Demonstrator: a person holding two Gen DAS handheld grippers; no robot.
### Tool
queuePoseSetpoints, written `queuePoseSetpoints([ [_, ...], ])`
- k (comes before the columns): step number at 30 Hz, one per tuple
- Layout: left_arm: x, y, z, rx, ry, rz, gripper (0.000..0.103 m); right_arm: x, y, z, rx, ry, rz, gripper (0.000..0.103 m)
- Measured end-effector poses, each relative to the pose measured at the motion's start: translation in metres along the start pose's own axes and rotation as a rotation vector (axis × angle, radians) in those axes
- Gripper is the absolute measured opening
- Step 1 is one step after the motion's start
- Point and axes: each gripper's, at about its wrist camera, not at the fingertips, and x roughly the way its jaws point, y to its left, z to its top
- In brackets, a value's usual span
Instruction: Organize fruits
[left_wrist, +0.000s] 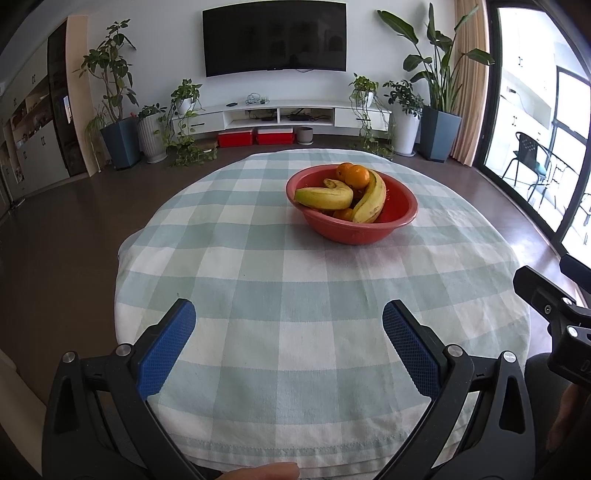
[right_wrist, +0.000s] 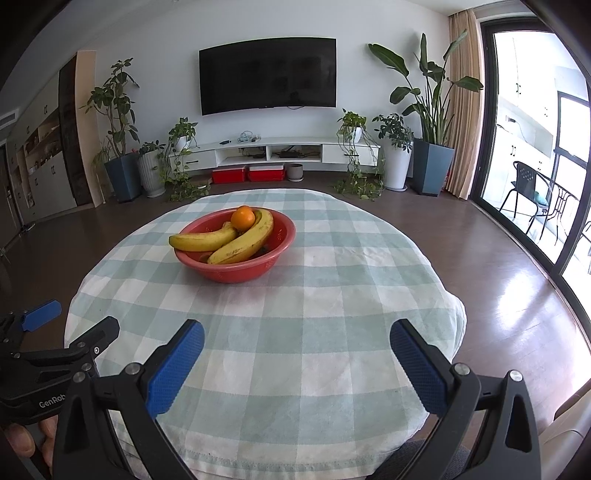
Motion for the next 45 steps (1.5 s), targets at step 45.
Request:
queuePoseSetpoints([
  [45,0.006,-0.004,-0.011,0.010,0.020,0.000,0.103,-0.001,0.002,-0.002,-0.004,0.008,-0.001,0.103],
])
